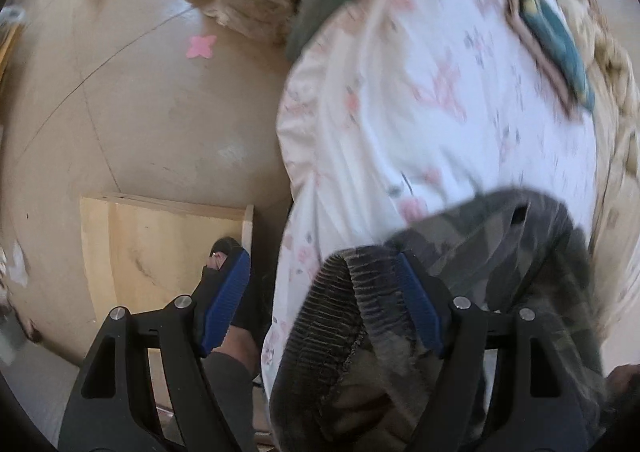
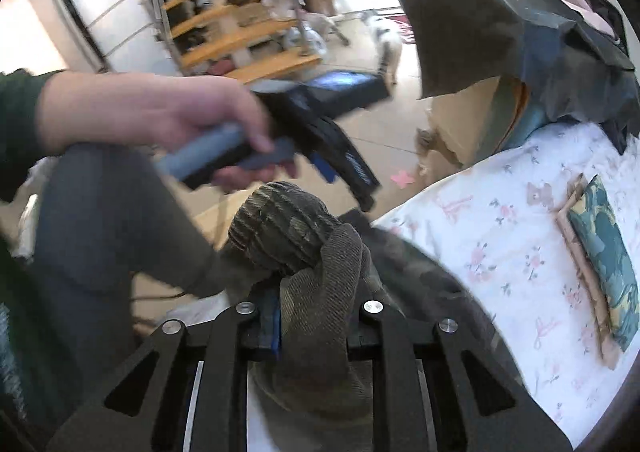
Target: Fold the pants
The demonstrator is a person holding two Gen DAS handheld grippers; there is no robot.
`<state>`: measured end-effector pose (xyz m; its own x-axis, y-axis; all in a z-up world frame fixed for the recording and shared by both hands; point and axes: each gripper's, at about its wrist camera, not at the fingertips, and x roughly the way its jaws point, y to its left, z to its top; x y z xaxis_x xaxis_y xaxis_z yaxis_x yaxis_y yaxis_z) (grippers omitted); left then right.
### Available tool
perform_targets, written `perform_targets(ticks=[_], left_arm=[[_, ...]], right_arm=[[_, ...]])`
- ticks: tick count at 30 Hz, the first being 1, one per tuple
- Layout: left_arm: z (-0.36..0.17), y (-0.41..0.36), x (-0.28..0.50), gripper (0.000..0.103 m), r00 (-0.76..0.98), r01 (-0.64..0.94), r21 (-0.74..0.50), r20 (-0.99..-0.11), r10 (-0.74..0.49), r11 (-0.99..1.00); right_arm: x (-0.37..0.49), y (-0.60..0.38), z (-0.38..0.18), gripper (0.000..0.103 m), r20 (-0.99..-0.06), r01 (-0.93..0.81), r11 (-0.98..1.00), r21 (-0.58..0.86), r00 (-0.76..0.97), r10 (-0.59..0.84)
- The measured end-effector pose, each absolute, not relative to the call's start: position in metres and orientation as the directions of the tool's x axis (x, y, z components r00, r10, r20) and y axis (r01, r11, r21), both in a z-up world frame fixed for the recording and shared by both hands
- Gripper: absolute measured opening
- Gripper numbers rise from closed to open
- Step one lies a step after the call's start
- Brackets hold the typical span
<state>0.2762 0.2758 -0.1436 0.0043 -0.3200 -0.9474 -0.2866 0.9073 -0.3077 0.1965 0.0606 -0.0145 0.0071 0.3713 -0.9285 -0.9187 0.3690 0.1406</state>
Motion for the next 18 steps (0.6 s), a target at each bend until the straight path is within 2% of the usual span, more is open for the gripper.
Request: perform_targets(ticks=[3, 4, 5, 6, 9, 11, 12, 16, 18], left_arm=[[-0.15, 0.256, 0.273, 0.071, -0.04, -0.232, -0.295, -0.949, -0.313, 0.927], [-0.149, 0.254, 0.274, 0.068, -0.037, -0.224, -0.289, -0.952, -0.304, 0.931], [-0.147, 0.251, 0.276, 0.047, -0.026, -0.214, -0.313, -0.945, -0.326, 0.925], [-0.148, 0.249, 0.278, 0.031, -0.03, -0.216, -0.347, -0.932, -0.361, 0.913], [-0.149, 0.24, 0.277, 0.021, -0.06, -0.187, -0.354, -0.927, -0.37, 0.916], [-0.14, 0.234, 0.279, 0.008, -0.029, -0.144, -0.326, -0.942, -0.334, 0.934], [-0.132, 0.23, 0.281, 0.005, -0.003, -0.113, -0.321, -0.946, -0.323, 0.94], [-0.087, 0.227, 0.284, 0.004, 0.195, -0.046, -0.256, -0.95, -0.242, 0.966], [-0.057, 0.235, 0.289, 0.003, 0.333, -0.053, -0.3, -0.904, -0.267, 0.952]], right_arm=[[0.184, 0.046, -0.01, 0.019, -0.928, -0.914, 0.372, 0.164, -0.016, 0.371], [0.179, 0.043, -0.01, 0.019, -0.93, -0.914, 0.37, 0.165, -0.019, 0.366], [0.178, 0.041, -0.01, 0.019, -0.932, -0.915, 0.369, 0.161, -0.018, 0.363], [0.174, 0.038, -0.01, 0.019, -0.931, -0.914, 0.373, 0.157, -0.011, 0.364], [0.174, 0.037, -0.008, 0.018, -0.924, -0.908, 0.388, 0.159, 0.002, 0.383], [0.179, 0.036, -0.009, 0.018, -0.924, -0.903, 0.398, 0.161, 0.004, 0.382], [0.179, 0.035, -0.011, 0.018, -0.926, -0.904, 0.398, 0.156, 0.007, 0.378], [0.169, 0.035, -0.01, 0.018, -0.929, -0.911, 0.382, 0.156, -0.004, 0.369], [0.163, 0.036, -0.01, 0.018, -0.932, -0.919, 0.364, 0.152, -0.01, 0.363]])
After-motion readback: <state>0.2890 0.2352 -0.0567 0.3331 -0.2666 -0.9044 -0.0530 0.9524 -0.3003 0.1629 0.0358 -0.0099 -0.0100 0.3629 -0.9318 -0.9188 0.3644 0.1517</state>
